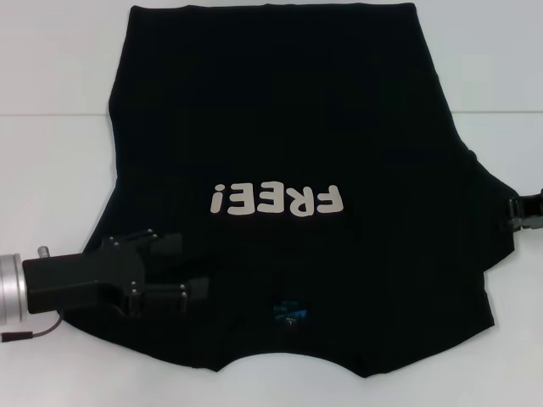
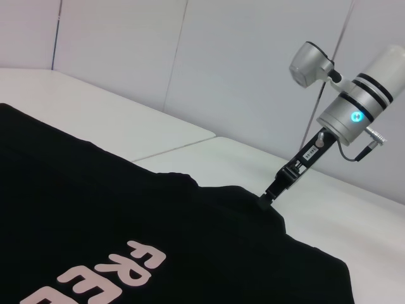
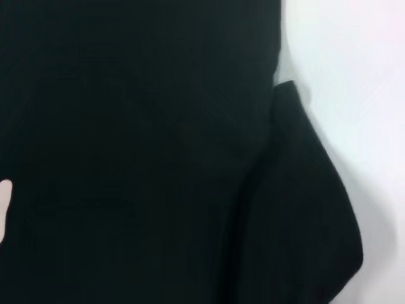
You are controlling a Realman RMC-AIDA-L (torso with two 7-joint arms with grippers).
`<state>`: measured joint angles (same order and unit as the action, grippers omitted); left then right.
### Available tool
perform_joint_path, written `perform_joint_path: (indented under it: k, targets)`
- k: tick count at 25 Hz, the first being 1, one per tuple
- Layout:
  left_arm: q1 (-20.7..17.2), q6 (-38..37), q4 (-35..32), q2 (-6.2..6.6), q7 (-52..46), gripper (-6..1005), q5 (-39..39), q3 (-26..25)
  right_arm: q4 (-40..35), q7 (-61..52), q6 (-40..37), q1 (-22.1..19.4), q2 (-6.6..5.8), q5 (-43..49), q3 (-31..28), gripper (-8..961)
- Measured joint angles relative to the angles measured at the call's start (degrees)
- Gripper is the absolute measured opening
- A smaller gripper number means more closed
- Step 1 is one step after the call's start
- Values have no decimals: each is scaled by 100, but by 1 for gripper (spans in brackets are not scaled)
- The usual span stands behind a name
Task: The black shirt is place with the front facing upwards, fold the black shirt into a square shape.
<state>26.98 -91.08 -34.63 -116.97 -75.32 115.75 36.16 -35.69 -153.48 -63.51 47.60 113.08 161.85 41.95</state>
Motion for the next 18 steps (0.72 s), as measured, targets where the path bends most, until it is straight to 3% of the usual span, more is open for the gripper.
perform_joint_path:
  k: [12,18]
  targets:
    - [37,19,0,8,-5,922,0,-10,-925,138,-430,-436,-76,-238,-193,21]
    - [56,56,0,19,-33,920,0,-23,-1213,237,-543,-451,-88,-339,-195,22]
